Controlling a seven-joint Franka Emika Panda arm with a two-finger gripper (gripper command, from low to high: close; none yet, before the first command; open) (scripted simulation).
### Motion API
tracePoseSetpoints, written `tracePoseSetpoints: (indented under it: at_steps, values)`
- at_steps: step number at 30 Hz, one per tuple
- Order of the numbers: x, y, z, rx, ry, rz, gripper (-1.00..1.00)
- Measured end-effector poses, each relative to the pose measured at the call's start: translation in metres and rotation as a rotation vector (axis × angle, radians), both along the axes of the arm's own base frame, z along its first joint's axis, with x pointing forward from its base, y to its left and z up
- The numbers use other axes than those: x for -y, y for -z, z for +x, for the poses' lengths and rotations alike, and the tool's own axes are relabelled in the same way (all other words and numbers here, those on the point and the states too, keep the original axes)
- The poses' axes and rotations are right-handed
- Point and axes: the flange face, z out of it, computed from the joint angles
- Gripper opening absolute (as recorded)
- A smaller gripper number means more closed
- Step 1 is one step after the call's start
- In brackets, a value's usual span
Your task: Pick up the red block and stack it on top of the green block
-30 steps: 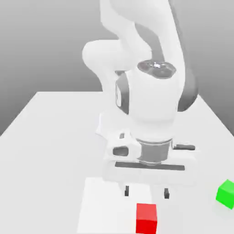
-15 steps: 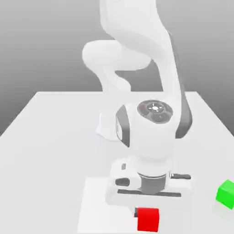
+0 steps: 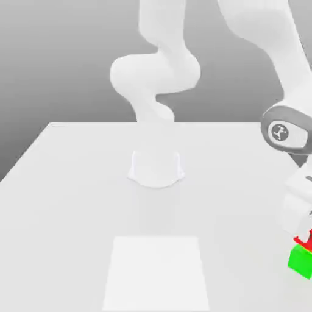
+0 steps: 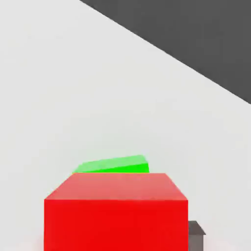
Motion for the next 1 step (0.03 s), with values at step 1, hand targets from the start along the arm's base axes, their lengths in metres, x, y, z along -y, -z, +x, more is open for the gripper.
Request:
tracePoseSetpoints:
  at_steps: [1]
  values:
    - [0.0000,0.0000,0.0000,0.000,0.000,0.000,1.00]
